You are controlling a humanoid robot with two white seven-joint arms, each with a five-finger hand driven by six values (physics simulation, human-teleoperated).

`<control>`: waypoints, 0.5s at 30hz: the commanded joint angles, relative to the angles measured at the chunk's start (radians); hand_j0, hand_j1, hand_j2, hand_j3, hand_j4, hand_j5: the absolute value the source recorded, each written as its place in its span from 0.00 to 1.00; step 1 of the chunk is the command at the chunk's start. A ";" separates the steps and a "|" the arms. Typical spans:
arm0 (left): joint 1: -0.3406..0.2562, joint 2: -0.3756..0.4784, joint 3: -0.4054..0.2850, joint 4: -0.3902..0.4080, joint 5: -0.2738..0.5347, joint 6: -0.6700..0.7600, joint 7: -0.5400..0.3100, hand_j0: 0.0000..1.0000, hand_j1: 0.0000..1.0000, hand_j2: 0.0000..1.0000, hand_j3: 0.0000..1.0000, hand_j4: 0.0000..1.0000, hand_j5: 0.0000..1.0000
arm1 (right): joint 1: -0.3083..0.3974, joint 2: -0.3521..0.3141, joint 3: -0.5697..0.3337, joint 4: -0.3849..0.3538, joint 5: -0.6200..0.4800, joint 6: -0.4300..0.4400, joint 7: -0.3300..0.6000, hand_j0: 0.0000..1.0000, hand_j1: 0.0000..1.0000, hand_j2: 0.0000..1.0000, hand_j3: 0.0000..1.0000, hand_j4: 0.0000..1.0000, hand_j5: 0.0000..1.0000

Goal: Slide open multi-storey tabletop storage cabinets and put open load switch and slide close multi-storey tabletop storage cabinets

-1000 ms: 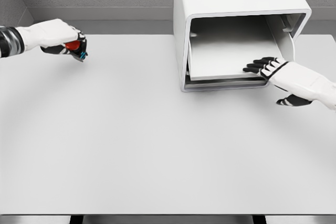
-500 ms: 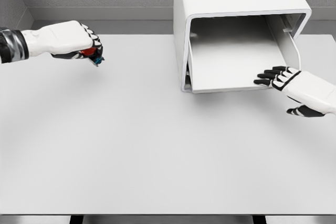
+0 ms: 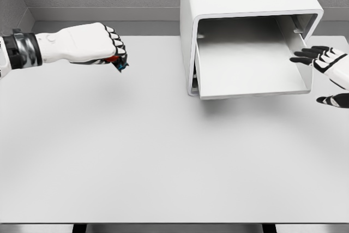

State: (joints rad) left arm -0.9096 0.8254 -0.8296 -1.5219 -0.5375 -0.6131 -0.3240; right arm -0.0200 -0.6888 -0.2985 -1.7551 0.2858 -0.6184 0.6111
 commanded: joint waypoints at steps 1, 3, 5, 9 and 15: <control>0.000 -0.006 0.003 -0.033 0.007 0.002 0.002 0.48 0.48 0.48 0.48 0.48 0.48 | 0.002 -0.001 -0.051 0.000 -0.056 0.008 0.000 1.00 1.00 1.00 1.00 1.00 1.00; 0.000 -0.008 0.004 -0.052 0.007 0.002 0.002 0.48 0.48 0.48 0.48 0.48 0.48 | 0.018 -0.001 -0.083 0.002 -0.099 0.008 0.000 1.00 1.00 1.00 1.00 1.00 1.00; 0.002 -0.025 0.009 -0.055 0.005 0.002 0.002 0.48 0.48 0.48 0.48 0.48 0.48 | 0.035 -0.001 -0.119 0.003 -0.145 0.008 0.000 1.00 1.00 1.00 1.00 1.00 1.00; -0.005 -0.057 0.009 -0.060 0.005 0.002 0.002 0.48 0.48 0.48 0.48 0.48 0.48 | 0.051 -0.001 -0.146 -0.010 -0.172 0.008 0.000 0.92 0.92 0.92 0.92 0.92 0.92; -0.023 -0.117 0.006 -0.060 0.002 0.002 0.000 0.48 0.48 0.48 0.48 0.48 0.48 | 0.032 -0.006 -0.059 -0.014 -0.188 0.008 0.000 0.73 0.73 0.73 0.73 0.73 0.73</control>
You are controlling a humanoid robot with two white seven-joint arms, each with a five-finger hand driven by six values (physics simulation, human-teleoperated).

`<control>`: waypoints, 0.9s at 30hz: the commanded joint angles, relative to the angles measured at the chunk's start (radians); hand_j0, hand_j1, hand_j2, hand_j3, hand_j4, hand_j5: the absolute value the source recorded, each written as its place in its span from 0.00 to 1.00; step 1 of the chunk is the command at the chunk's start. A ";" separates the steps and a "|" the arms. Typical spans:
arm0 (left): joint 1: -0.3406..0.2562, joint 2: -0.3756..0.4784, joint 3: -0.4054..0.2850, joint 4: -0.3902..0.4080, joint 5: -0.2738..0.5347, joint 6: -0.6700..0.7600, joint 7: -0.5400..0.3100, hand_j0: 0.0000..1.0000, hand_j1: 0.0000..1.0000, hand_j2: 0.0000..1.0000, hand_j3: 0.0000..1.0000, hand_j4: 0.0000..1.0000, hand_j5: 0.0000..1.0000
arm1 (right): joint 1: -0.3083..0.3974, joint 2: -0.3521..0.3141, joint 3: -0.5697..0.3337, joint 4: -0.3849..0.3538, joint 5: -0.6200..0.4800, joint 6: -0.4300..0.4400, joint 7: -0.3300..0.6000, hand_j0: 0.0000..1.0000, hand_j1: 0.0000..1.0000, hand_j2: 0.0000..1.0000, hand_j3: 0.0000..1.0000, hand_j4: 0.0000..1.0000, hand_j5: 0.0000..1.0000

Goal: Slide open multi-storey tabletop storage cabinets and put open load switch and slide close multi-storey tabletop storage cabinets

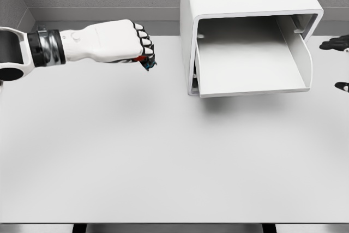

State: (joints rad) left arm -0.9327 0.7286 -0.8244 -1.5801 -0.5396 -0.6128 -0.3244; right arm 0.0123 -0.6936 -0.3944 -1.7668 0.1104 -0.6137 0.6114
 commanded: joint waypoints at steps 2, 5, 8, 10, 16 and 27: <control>-0.005 -0.029 -0.001 -0.001 0.004 0.002 0.001 0.48 0.48 0.48 0.48 0.48 0.48 | 0.000 -0.015 0.045 -0.002 -0.014 0.003 0.000 0.68 0.68 0.68 0.68 0.68 0.68; -0.012 -0.043 -0.002 -0.003 0.004 0.002 0.001 0.48 0.48 0.48 0.48 0.48 0.48 | 0.000 -0.018 0.043 -0.002 -0.014 0.003 0.000 0.68 0.68 0.68 0.68 0.68 0.68; -0.029 -0.058 -0.005 -0.004 0.006 0.002 0.001 0.48 0.48 0.48 0.48 0.48 0.48 | -0.003 -0.035 0.043 -0.002 -0.017 0.003 0.000 0.68 0.68 0.68 0.68 0.68 0.68; -0.034 -0.063 -0.007 -0.015 0.006 0.002 0.001 0.48 0.48 0.48 0.48 0.48 0.48 | -0.006 -0.064 0.043 -0.002 -0.046 0.003 0.000 0.68 0.68 0.68 0.68 0.68 0.68; -0.034 -0.066 -0.007 -0.064 0.009 0.002 0.001 0.48 0.48 0.48 0.48 0.48 0.48 | -0.006 -0.248 0.112 -0.002 -0.087 0.003 0.000 0.68 0.68 0.68 0.68 0.68 0.68; -0.032 -0.095 -0.013 -0.138 0.009 0.002 0.001 0.48 0.48 0.48 0.48 0.48 0.48 | -0.210 -0.483 0.474 0.000 -0.123 0.003 0.000 0.68 0.68 0.68 0.68 0.68 0.68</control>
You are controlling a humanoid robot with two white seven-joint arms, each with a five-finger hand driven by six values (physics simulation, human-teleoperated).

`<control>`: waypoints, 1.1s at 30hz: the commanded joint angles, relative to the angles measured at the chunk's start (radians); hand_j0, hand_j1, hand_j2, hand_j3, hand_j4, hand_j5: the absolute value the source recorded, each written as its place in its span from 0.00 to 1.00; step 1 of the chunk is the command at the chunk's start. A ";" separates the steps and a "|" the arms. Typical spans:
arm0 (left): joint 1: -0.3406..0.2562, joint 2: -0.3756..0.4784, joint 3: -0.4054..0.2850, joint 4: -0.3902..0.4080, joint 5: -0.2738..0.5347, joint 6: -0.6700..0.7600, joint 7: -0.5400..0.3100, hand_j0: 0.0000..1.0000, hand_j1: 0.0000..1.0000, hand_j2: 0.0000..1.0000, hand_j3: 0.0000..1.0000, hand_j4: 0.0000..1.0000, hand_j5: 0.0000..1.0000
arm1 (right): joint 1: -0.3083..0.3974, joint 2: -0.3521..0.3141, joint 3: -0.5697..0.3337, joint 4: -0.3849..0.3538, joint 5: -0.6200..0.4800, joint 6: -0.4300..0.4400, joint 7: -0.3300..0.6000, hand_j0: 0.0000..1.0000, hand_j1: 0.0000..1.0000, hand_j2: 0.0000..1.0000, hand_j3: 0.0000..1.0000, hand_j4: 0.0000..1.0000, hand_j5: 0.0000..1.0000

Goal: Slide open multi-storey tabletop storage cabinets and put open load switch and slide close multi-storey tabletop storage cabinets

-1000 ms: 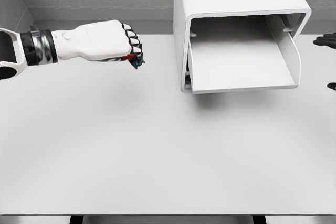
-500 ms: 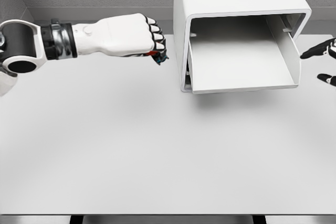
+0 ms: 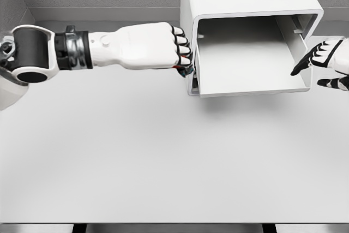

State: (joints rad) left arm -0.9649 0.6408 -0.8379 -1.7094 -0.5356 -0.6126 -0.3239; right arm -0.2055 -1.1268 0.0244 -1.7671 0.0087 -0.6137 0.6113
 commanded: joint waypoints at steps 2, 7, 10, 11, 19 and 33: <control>0.000 -0.016 0.000 -0.012 0.005 0.002 0.000 0.48 0.48 0.48 0.48 0.48 0.48 | -0.008 -0.093 0.058 0.000 -0.052 0.003 0.000 0.63 0.63 0.63 0.63 0.63 0.63; -0.003 -0.041 -0.004 -0.022 0.003 0.002 0.000 0.48 0.48 0.48 0.48 0.48 0.48 | -0.015 -0.176 0.132 0.000 -0.093 0.003 0.000 0.58 0.58 0.58 0.58 0.58 0.58; -0.011 -0.052 -0.006 -0.022 0.003 0.002 0.000 0.48 0.48 0.48 0.48 0.48 0.48 | -0.015 -0.217 0.160 -0.002 -0.108 0.003 0.000 0.56 0.56 0.56 0.56 0.56 0.56; -0.012 -0.064 -0.007 -0.021 0.002 0.002 0.000 0.48 0.48 0.48 0.48 0.48 0.48 | -0.015 -0.223 0.173 0.000 -0.115 0.003 0.000 0.56 0.56 0.56 0.56 0.56 0.56; -0.041 -0.132 -0.015 0.017 -0.007 0.002 -0.001 0.48 0.48 0.48 0.48 0.48 0.48 | -0.014 -0.274 0.275 0.000 -0.115 0.003 0.000 0.53 0.53 0.53 0.53 0.53 0.53; -0.117 -0.250 -0.058 0.149 -0.012 0.002 -0.001 0.48 0.48 0.48 0.48 0.48 0.48 | -0.002 -0.223 0.353 -0.003 -0.098 0.003 0.000 0.50 0.50 0.50 0.50 0.50 0.50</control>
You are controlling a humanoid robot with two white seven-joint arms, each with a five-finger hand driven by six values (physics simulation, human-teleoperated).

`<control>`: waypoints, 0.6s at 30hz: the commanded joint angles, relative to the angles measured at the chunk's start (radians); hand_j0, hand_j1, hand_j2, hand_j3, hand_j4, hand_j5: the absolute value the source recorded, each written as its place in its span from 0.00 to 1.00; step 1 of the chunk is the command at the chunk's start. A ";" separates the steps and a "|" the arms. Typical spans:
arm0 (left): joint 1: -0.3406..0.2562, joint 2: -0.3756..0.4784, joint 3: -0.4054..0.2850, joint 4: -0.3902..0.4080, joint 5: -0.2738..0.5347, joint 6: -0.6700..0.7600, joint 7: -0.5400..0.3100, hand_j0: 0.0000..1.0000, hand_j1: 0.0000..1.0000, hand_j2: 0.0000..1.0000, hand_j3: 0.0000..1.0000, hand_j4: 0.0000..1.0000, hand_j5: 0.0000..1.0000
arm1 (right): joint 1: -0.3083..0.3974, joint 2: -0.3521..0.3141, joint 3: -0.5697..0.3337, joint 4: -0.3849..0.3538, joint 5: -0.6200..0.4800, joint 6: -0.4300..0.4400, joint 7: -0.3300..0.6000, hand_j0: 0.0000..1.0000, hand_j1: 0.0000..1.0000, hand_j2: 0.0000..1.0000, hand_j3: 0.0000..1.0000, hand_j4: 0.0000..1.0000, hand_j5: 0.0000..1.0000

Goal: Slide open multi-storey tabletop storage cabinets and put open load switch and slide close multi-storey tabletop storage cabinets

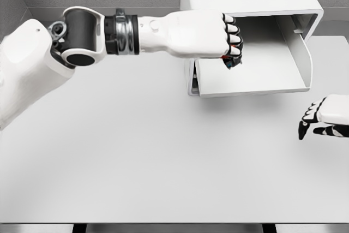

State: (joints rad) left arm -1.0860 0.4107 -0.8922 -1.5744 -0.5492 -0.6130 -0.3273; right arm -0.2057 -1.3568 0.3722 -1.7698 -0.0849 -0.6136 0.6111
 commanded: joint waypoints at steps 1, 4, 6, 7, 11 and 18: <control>-0.002 -0.023 -0.011 0.022 0.002 0.002 0.002 0.48 0.48 0.48 0.48 0.48 0.48 | 0.000 0.013 0.005 0.000 -0.004 0.003 0.000 0.50 0.50 0.50 0.50 0.50 0.50; -0.020 -0.050 -0.025 0.050 0.002 0.002 0.002 0.48 0.48 0.48 0.48 0.48 0.48 | 0.000 0.028 0.004 0.000 -0.004 0.003 0.000 0.50 0.50 0.50 0.50 0.50 0.50; -0.025 -0.052 -0.027 0.056 0.002 0.002 0.001 0.48 0.48 0.48 0.48 0.48 0.48 | 0.000 0.027 0.004 0.000 -0.004 0.003 0.000 0.50 0.50 0.50 0.50 0.50 0.50; -0.028 -0.067 -0.027 0.068 0.000 0.002 0.001 0.48 0.48 0.48 0.48 0.48 0.48 | 0.000 0.027 0.004 0.000 -0.004 0.003 0.000 0.50 0.50 0.50 0.50 0.50 0.50; -0.035 -0.087 -0.033 0.091 0.000 0.002 -0.013 0.48 0.48 0.48 0.48 0.48 0.48 | 0.000 0.027 -0.004 0.000 -0.004 0.003 0.000 0.50 0.50 0.50 0.50 0.50 0.50; -0.054 -0.119 -0.033 0.134 -0.002 0.002 -0.024 0.48 0.48 0.48 0.48 0.48 0.48 | -0.001 0.024 -0.015 0.001 -0.009 0.003 0.000 0.51 0.51 0.51 0.51 0.51 0.51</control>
State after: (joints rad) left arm -1.1397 0.2998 -0.9260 -1.4501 -0.5551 -0.6126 -0.3492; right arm -0.2071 -1.3283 0.3619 -1.7694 -0.0857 -0.6134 0.6111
